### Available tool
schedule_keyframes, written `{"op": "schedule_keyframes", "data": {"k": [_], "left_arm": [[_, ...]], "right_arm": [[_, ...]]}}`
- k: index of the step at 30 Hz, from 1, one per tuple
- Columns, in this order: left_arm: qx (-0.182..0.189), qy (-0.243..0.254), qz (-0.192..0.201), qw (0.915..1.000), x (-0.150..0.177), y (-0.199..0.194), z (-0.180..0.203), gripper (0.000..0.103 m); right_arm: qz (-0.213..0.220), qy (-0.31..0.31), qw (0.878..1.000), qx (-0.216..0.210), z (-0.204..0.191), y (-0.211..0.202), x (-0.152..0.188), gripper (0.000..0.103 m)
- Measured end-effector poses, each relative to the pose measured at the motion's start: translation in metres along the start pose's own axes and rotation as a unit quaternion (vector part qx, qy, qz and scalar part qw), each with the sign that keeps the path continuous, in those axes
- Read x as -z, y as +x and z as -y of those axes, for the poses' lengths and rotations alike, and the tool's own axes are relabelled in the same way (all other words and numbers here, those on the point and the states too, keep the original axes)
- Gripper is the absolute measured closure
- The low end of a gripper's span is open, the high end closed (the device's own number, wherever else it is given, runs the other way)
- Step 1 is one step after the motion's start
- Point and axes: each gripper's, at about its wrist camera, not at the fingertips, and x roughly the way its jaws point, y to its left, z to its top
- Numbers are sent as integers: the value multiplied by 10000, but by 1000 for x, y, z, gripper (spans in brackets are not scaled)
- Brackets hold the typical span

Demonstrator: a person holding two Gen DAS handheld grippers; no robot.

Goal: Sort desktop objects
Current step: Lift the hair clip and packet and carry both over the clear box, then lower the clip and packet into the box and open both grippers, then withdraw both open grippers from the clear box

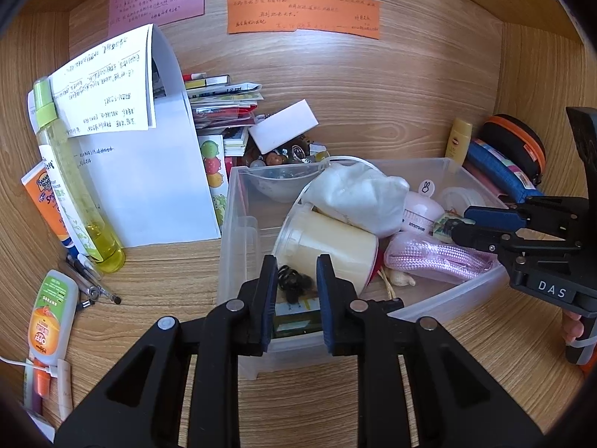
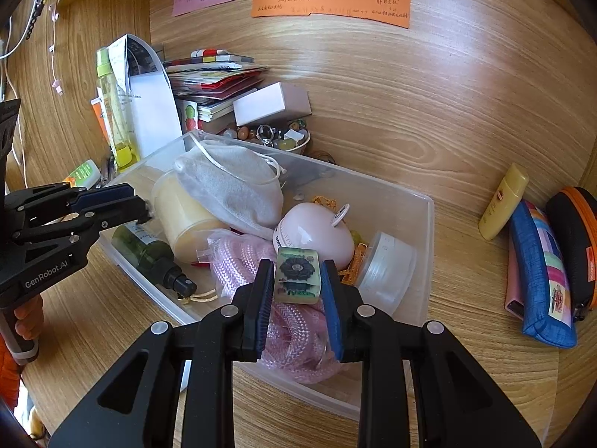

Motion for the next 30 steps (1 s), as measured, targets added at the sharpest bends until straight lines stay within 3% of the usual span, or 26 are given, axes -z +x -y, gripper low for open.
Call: {"op": "schedule_keyframes", "data": {"k": [10, 12, 15, 19, 22, 30], "left_arm": [[55, 57, 130, 9999, 1, -7, 4, 50], [65, 46, 163, 9998, 0, -9, 4, 49], [111, 9, 226, 9997, 0, -12, 2, 43], [-157, -75, 430, 9989, -2, -20, -1, 18], [-278, -287, 518, 9979, -2, -26, -8, 14], [-580, -607, 274, 9961, 7, -42, -20, 8]], "right_arm": [[160, -110, 9998, 65, -5, -8, 1, 64], [191, -117, 9997, 53, -6, -11, 1, 62], [251, -123, 9996, 59, -7, -14, 1, 52], [403, -190, 9989, 159, -11, -21, 1, 27], [509, -284, 9980, 252, -15, -28, 2, 23], [616, -339, 9975, 115, -23, -55, 15, 18]]}}
